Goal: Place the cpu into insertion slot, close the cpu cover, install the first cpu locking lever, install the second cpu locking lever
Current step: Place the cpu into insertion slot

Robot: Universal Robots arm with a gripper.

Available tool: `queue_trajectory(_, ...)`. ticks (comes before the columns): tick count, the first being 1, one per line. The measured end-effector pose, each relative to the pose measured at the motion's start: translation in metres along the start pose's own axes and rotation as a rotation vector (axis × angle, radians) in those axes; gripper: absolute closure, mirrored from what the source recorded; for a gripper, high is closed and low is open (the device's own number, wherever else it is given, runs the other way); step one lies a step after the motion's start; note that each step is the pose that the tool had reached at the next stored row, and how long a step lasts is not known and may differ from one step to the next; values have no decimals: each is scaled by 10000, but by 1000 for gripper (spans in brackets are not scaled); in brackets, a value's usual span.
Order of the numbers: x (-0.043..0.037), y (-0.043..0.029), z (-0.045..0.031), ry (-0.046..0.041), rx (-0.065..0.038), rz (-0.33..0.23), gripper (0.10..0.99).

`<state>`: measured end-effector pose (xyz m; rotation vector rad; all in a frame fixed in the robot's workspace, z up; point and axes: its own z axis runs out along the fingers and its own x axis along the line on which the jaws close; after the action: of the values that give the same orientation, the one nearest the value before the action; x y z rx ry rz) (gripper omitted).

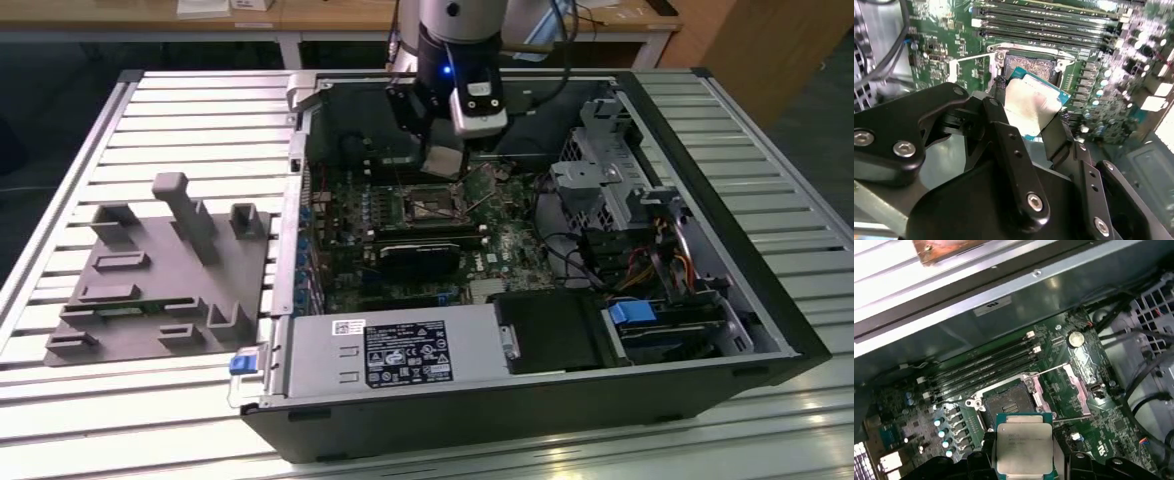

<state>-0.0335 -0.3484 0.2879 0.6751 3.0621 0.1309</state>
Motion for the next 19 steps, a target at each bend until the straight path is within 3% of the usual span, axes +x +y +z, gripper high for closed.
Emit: queue_trajectory(19, -1, -7, 83, -285, -50, 3454, 549)
